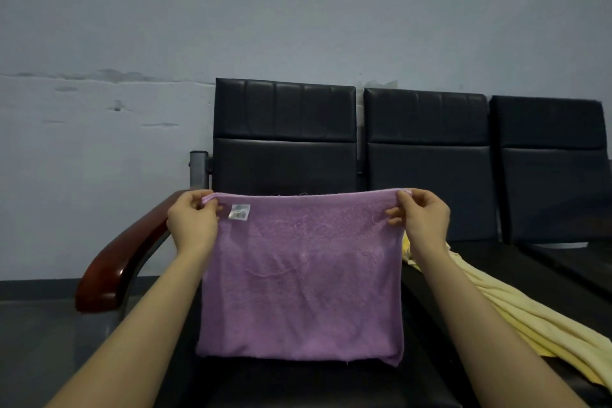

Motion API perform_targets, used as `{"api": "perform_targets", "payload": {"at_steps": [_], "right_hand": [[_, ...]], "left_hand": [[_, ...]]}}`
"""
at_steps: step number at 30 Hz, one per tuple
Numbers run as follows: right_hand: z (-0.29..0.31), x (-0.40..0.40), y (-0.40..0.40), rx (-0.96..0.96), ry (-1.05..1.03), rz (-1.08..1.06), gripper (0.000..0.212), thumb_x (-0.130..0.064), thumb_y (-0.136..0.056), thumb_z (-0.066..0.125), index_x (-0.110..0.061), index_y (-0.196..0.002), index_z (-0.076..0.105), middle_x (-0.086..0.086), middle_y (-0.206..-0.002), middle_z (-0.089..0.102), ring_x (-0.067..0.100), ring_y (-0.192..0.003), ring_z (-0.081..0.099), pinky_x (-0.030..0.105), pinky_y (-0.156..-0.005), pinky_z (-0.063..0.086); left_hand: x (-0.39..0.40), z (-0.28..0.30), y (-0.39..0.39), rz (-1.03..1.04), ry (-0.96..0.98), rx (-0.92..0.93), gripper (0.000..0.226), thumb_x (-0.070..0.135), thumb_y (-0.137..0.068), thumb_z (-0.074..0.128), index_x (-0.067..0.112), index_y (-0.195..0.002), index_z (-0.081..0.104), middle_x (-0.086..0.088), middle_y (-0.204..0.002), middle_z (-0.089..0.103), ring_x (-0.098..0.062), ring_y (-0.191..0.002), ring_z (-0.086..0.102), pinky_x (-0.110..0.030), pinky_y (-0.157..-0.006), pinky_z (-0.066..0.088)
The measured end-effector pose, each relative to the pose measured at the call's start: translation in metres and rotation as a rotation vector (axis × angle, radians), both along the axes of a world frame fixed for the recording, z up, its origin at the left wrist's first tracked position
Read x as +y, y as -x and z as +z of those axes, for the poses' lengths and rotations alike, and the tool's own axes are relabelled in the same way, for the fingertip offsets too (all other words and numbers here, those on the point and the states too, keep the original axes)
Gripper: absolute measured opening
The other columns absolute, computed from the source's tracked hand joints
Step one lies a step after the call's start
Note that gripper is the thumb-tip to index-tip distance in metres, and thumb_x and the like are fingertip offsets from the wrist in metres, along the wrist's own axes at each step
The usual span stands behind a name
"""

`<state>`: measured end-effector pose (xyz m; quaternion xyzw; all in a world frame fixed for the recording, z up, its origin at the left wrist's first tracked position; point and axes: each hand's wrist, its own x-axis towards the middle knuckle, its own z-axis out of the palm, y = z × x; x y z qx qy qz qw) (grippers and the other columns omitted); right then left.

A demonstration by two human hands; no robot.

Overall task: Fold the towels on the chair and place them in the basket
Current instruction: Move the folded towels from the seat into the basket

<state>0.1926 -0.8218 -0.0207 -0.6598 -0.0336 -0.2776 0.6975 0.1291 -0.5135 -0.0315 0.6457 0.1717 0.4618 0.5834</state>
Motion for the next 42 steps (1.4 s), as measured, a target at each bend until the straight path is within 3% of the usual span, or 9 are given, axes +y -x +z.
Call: {"api": "perform_targets", "payload": {"at_steps": [4,9,15,26,28,30,32,35,42], "right_hand": [[-0.02,0.002,-0.015,0.041,0.08,-0.031,0.009,-0.015,-0.095,0.058,-0.01,-0.1,0.063,0.009,-0.09,0.068,0.018,-0.072,0.069,0.026,-0.061,0.057],[-0.036,0.008,-0.047,0.064,0.161,-0.107,0.004,-0.019,-0.096,0.056,-0.019,-0.099,0.059,0.014,-0.111,0.059,0.022,-0.088,0.066,0.023,-0.061,0.055],[-0.009,0.016,-0.071,0.039,0.083,-0.13,0.014,-0.022,-0.098,0.05,-0.032,-0.088,0.051,0.009,-0.104,0.062,0.022,-0.09,0.063,0.046,-0.084,0.056],[0.039,0.016,-0.051,-0.159,-0.022,-0.088,0.006,-0.021,-0.101,0.045,-0.022,-0.105,0.049,-0.007,-0.098,0.053,0.008,-0.091,0.054,0.025,-0.077,0.046],[0.021,0.015,-0.042,-0.135,-0.016,-0.084,0.006,-0.019,-0.101,0.045,-0.021,-0.104,0.049,-0.007,-0.095,0.054,0.01,-0.09,0.055,0.028,-0.08,0.048],[-0.002,0.014,-0.033,-0.095,-0.008,-0.095,0.006,-0.017,-0.101,0.045,-0.018,-0.104,0.049,-0.006,-0.091,0.054,0.013,-0.089,0.056,0.032,-0.081,0.048],[-0.024,0.012,-0.022,-0.051,0.015,-0.113,0.007,-0.016,-0.101,0.044,-0.016,-0.105,0.05,-0.008,-0.088,0.053,0.008,-0.084,0.053,0.029,-0.079,0.046],[-0.051,0.007,-0.012,-0.005,0.083,-0.132,0.006,-0.017,-0.1,0.046,-0.021,-0.099,0.051,-0.006,-0.089,0.053,0.014,-0.087,0.055,0.026,-0.071,0.046],[-0.117,0.005,-0.009,0.172,0.329,-0.195,0.007,-0.024,-0.096,0.052,-0.023,-0.096,0.059,0.002,-0.095,0.059,0.024,-0.103,0.049,0.044,-0.09,0.045]], "left_hand": [[0.0,-0.012,-0.005,0.011,-0.049,0.056,0.009,0.007,-0.093,0.057,0.016,-0.093,0.061,-0.006,-0.092,0.068,-0.017,-0.075,0.067,-0.035,-0.074,0.056],[-0.001,-0.015,-0.025,0.084,-0.149,0.17,0.012,0.013,-0.095,0.054,0.008,-0.103,0.061,-0.002,-0.095,0.058,-0.017,-0.088,0.054,-0.03,-0.073,0.041],[-0.012,0.017,-0.056,0.014,-0.171,0.131,0.013,0.014,-0.099,0.048,0.007,-0.107,0.054,-0.005,-0.099,0.055,-0.017,-0.089,0.051,-0.029,-0.073,0.04],[-0.032,0.056,-0.04,0.043,-0.074,-0.159,0.005,0.014,-0.099,0.049,0.015,-0.104,0.049,0.0,-0.103,0.054,-0.01,-0.091,0.051,-0.008,-0.061,0.036],[-0.031,0.037,-0.035,0.059,-0.05,-0.126,0.005,0.016,-0.097,0.051,0.019,-0.101,0.052,-0.006,-0.112,0.055,-0.014,-0.093,0.053,-0.012,-0.067,0.041],[-0.031,0.012,-0.028,0.071,-0.009,-0.045,0.006,0.018,-0.096,0.053,0.023,-0.099,0.055,-0.008,-0.114,0.052,-0.022,-0.1,0.054,-0.031,-0.083,0.051],[-0.034,-0.012,-0.02,0.097,-0.011,0.048,0.006,0.018,-0.094,0.055,0.024,-0.095,0.056,-0.006,-0.107,0.051,-0.03,-0.108,0.05,-0.046,-0.098,0.043],[-0.039,-0.041,-0.008,0.15,-0.072,0.154,0.007,0.017,-0.093,0.053,0.018,-0.095,0.06,-0.007,-0.101,0.059,-0.032,-0.115,0.042,-0.046,-0.105,0.029],[-0.031,-0.095,-0.007,0.237,-0.193,0.416,0.015,0.017,-0.091,0.052,0.013,-0.096,0.065,-0.014,-0.105,0.064,-0.035,-0.114,0.043,-0.045,-0.101,0.025]]}}
